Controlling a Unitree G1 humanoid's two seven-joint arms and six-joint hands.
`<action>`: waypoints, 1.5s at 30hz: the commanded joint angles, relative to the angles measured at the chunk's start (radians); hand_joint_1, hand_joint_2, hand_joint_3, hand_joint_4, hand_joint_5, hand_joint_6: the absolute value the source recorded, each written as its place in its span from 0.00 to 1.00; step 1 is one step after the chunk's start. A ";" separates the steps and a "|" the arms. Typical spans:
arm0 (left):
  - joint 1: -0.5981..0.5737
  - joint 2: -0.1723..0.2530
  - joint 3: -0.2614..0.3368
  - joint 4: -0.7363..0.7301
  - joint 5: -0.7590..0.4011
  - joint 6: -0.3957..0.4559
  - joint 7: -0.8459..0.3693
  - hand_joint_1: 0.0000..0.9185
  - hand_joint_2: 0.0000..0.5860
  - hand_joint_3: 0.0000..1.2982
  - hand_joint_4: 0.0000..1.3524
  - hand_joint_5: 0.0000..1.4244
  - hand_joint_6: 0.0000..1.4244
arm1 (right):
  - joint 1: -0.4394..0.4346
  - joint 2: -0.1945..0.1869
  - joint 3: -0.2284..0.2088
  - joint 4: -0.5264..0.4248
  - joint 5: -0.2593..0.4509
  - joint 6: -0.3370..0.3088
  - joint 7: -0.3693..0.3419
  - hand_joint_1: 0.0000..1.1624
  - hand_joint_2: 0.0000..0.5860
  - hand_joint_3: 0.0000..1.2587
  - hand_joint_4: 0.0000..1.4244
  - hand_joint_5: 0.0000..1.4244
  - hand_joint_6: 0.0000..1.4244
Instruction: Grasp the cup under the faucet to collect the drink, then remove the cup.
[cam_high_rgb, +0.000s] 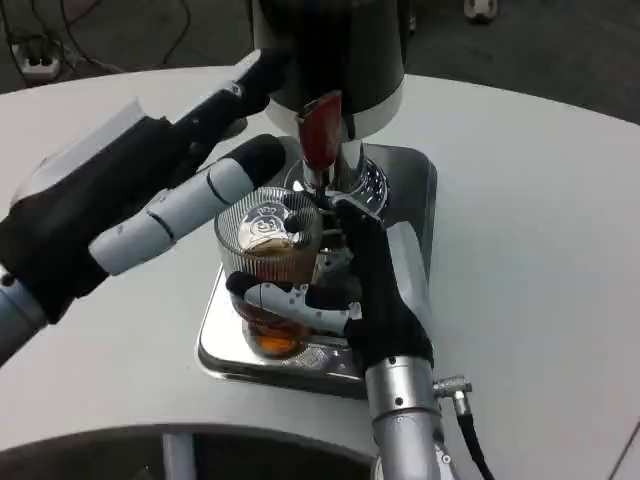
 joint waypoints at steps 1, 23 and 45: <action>0.020 0.016 0.021 -0.028 -0.022 0.017 0.000 0.00 0.31 0.00 0.00 0.00 0.00 | 0.034 0.075 0.010 -0.078 -0.015 -0.006 0.011 0.80 0.16 0.66 0.60 0.75 0.73; 0.184 0.072 0.129 -0.003 0.083 -0.230 -0.017 0.00 0.30 0.00 0.00 0.00 0.00 | 0.268 -0.003 0.016 -0.422 -0.045 0.049 0.183 0.80 0.15 0.67 0.61 0.75 0.74; 0.521 0.071 0.359 -0.004 0.118 -0.793 -0.085 0.00 0.31 0.02 0.00 0.00 0.00 | 0.491 -0.122 -0.028 -0.854 -0.002 0.130 0.478 0.79 0.15 0.67 0.61 0.75 0.74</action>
